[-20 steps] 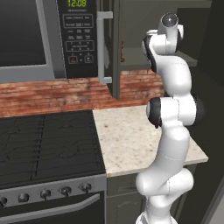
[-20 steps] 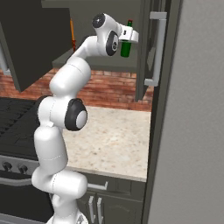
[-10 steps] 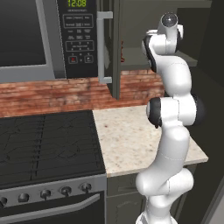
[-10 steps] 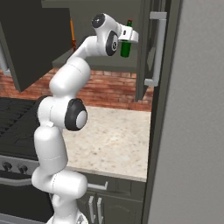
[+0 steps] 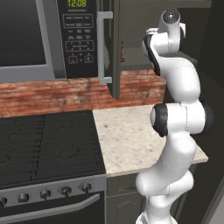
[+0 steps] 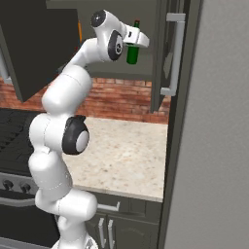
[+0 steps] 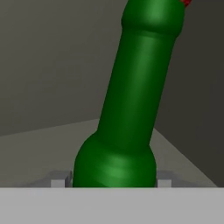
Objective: Get the candle and the beer from the cabinet and move them to the dining counter.
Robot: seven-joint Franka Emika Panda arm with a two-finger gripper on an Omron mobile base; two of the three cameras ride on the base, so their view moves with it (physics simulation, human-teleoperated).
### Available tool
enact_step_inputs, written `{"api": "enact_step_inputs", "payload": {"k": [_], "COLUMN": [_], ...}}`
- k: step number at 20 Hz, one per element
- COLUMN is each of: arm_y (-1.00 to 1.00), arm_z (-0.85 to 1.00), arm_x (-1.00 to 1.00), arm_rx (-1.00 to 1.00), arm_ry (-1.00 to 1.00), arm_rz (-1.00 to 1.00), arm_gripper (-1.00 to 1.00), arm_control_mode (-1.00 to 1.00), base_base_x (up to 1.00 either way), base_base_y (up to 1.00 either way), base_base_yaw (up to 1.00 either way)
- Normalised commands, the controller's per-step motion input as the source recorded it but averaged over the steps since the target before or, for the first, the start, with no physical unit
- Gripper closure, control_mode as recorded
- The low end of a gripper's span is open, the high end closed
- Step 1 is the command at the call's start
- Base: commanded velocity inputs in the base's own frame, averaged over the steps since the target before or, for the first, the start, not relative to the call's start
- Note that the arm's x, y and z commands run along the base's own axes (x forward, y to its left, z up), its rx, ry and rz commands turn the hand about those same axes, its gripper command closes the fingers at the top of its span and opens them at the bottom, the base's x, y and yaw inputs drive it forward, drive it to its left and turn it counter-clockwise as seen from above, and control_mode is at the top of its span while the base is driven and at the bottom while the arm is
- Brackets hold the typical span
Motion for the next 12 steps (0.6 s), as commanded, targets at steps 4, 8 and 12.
{"api": "enact_step_inputs", "payload": {"k": [4, 8, 12], "arm_y": [0.04, 0.02, 0.02], "arm_z": [-0.16, -0.20, -0.03], "arm_x": [-1.00, -1.00, -1.00], "arm_rx": [0.00, 0.00, 0.00], "arm_ry": [-0.09, -0.10, -0.04], "arm_rz": [0.00, 0.00, 0.00], "arm_gripper": [1.00, 1.00, 1.00], "arm_control_mode": [-1.00, -1.00, -1.00], "base_base_x": [0.00, 0.00, 0.00], "base_base_y": [0.00, 0.00, 0.00], "base_base_yaw": [0.00, 0.00, 0.00]}}
